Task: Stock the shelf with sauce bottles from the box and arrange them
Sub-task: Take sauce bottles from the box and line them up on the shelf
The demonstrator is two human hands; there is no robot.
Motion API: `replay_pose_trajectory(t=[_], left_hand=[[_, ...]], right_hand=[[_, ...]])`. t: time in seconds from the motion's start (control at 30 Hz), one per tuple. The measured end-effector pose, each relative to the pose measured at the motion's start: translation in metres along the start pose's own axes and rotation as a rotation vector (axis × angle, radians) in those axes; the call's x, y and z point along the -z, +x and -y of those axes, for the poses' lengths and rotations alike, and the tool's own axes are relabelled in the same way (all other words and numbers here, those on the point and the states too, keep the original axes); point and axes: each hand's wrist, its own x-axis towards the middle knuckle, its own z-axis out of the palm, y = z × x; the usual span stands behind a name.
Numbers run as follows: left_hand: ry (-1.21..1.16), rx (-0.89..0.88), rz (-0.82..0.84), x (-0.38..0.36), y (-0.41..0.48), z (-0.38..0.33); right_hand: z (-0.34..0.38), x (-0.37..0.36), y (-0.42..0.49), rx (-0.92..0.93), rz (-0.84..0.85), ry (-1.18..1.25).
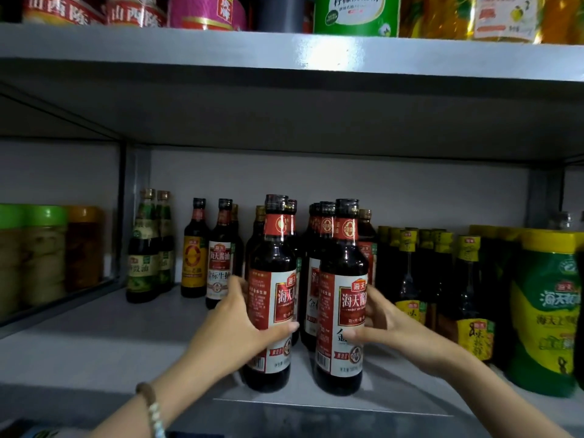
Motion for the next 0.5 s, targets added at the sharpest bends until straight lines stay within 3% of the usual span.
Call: replay_pose_trajectory(t=[0.1, 0.3, 0.4, 0.5], left_hand=[[-0.118, 0.005, 0.026, -0.002, 0.002, 0.005], [-0.484, -0.013, 0.279, -0.001, 0.012, 0.026], [-0.455, -0.034, 0.325, -0.001, 0.012, 0.026], [-0.342, -0.043, 0.243, -0.005, 0.010, 0.029]], right_hand=[[-0.010, -0.005, 0.002, 0.035, -0.060, 0.036], [-0.011, -0.021, 0.007, 0.061, -0.256, -0.035], [-0.011, -0.026, 0.008, 0.073, -0.312, -0.087], [-0.009, -0.026, 0.004, 0.072, -0.276, -0.043]])
